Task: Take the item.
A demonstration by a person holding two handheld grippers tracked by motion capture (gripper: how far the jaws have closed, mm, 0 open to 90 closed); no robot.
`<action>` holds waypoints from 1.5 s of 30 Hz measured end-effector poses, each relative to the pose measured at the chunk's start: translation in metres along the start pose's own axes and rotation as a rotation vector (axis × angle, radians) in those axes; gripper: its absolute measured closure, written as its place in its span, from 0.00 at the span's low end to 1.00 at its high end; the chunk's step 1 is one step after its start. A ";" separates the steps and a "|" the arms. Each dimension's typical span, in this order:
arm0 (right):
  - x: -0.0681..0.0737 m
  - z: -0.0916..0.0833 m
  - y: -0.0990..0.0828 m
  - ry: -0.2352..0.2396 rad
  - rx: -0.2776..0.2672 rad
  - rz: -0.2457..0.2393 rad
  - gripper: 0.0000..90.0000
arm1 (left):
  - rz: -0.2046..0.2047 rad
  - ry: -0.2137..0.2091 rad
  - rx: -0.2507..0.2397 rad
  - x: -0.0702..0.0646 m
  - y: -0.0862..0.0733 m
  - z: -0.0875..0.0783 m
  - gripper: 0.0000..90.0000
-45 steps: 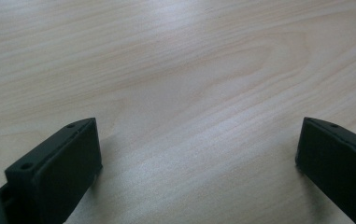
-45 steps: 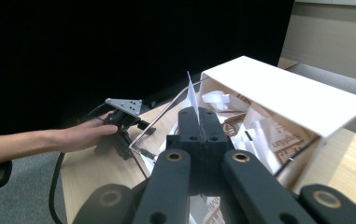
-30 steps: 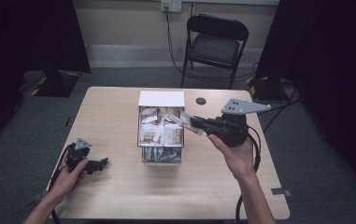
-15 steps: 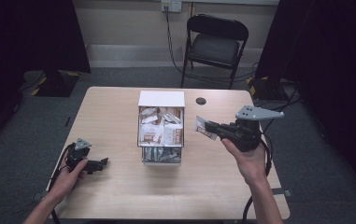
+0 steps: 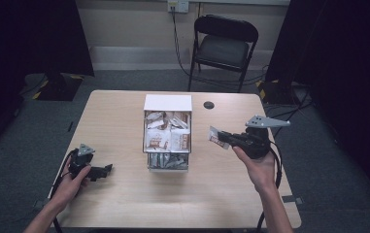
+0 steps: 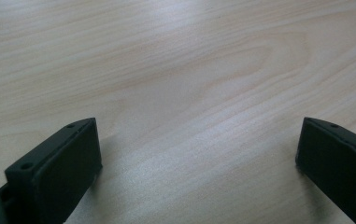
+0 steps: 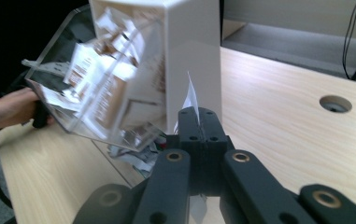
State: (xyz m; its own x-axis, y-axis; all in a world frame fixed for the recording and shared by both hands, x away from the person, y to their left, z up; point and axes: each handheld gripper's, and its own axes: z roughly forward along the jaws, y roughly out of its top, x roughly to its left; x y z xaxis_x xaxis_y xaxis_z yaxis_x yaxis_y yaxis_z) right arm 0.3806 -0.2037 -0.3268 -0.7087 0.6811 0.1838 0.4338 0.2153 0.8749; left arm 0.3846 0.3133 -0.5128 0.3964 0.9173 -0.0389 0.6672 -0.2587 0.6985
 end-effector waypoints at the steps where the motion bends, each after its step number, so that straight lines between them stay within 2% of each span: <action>1: 0.000 0.000 0.000 0.000 0.000 0.000 1.00 | 0.000 0.000 0.000 0.000 0.000 0.000 0.00; 6: -0.009 0.008 -0.010 -0.016 0.028 0.018 1.00 | 0.001 0.001 -0.001 0.000 0.000 0.000 0.00; 19: -0.017 0.024 -0.029 -0.026 0.077 0.013 1.00 | 0.001 0.000 0.000 0.000 0.000 0.000 0.00; 29: -0.021 0.046 -0.045 -0.029 0.133 0.021 1.00 | 0.000 0.000 0.000 0.000 0.000 0.000 0.00; 32: -0.026 0.054 -0.052 -0.031 0.157 0.031 1.00 | 0.001 0.000 -0.001 0.000 0.000 0.000 0.00; 35: -0.028 0.058 -0.055 -0.031 0.154 0.042 1.00 | 0.000 0.000 0.000 0.000 0.000 0.000 0.00; 38: -0.030 0.066 -0.064 -0.031 0.188 0.056 1.00 | 0.000 0.000 0.000 0.000 0.000 0.000 0.00; 45: -0.034 0.077 -0.076 -0.036 0.219 0.063 1.00 | 0.000 0.000 0.000 0.000 0.000 0.000 0.00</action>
State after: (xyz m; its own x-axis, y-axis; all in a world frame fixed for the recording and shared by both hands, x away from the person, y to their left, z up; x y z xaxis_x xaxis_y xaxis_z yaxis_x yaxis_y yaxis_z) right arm 0.4148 -0.1891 -0.4340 -0.6582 0.7214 0.2153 0.5895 0.3160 0.7434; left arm 0.3844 0.3133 -0.5128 0.3965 0.9172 -0.0393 0.6676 -0.2586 0.6982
